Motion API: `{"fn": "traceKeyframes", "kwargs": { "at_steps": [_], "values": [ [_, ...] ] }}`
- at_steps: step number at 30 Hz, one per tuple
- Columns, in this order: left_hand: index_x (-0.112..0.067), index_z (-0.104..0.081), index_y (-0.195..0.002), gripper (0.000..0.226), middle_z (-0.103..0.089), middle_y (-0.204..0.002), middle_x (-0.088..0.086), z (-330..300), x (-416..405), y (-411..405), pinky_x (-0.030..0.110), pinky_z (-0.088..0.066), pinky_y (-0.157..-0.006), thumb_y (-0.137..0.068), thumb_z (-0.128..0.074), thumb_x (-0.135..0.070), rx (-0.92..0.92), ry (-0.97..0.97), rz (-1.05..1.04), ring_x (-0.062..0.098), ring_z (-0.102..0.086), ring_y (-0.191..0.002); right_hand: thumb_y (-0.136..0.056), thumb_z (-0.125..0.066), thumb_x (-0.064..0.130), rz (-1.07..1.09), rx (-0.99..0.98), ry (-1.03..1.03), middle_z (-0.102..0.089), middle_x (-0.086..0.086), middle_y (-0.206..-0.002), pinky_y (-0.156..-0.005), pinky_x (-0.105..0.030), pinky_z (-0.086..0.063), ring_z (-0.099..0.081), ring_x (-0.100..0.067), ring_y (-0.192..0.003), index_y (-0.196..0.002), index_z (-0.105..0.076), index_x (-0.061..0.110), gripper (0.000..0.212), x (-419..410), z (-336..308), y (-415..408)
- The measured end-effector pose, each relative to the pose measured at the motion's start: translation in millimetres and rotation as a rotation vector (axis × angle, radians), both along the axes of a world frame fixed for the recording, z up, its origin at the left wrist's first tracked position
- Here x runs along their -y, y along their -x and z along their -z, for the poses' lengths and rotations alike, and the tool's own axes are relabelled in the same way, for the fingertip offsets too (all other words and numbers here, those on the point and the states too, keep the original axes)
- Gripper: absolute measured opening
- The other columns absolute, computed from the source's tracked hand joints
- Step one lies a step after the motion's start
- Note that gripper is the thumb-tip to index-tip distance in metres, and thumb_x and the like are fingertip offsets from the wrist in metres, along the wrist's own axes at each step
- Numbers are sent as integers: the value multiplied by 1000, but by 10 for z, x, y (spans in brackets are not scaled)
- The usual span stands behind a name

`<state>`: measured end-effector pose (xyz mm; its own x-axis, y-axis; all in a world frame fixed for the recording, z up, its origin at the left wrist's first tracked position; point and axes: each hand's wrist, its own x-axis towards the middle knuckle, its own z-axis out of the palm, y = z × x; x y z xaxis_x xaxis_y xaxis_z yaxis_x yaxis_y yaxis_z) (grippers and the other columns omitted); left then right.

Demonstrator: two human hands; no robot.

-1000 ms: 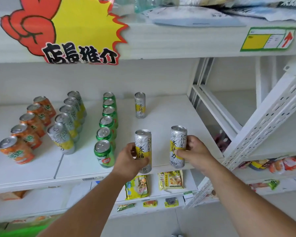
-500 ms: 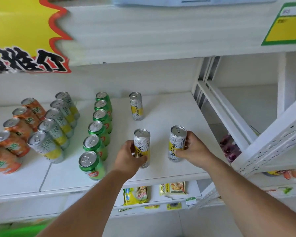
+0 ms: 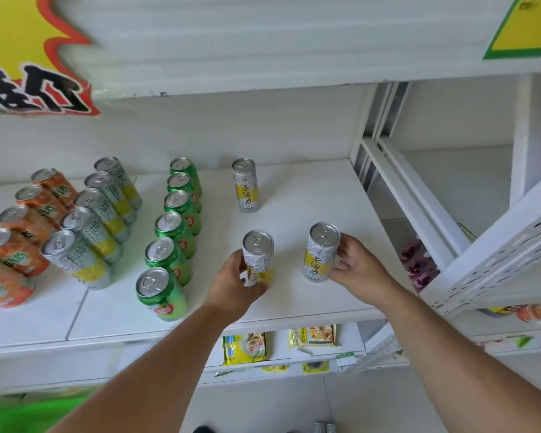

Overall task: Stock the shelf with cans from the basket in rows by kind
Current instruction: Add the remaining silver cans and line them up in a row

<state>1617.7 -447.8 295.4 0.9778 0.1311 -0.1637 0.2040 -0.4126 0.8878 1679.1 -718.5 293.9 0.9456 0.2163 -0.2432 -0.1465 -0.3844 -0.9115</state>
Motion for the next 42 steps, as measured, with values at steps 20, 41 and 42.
{"fn": "traceKeyframes", "kwargs": {
  "at_steps": [20, 41, 42],
  "values": [
    [-62, -61, -112, 27, -66, -121, -26, -49, -141, 177, 37, -43, -111, -100, -41, -47, -86, 71, -34, -2, -55, -122, -110, -34, 46, 190, -143, -209, -50, 21, -95, -99, -25, -37, -45, -7, -101, -145, -55, 27, 45, -1358, -121, 838],
    [-58, -42, -140, 55, -58, -137, -22, 229, -405, 28, 42, -41, -114, -86, -36, -69, -37, 160, 148, 4, -50, -131, -81, -42, 69, 295, -109, -254, -75, 0, -114, -113, -53, -46, -65, -22, -121, -91, -73, 59, 34, -1614, 220, 464],
    [-55, -40, -143, 59, -56, -140, -21, 255, -402, 3, 42, -40, -115, -86, -36, -70, -37, 164, 144, 4, -49, -133, -85, -42, 66, 298, -103, -256, -75, 3, -112, -113, -53, -46, -66, -20, -117, -90, -73, 59, 32, -1618, 222, 430]
  ]
}}
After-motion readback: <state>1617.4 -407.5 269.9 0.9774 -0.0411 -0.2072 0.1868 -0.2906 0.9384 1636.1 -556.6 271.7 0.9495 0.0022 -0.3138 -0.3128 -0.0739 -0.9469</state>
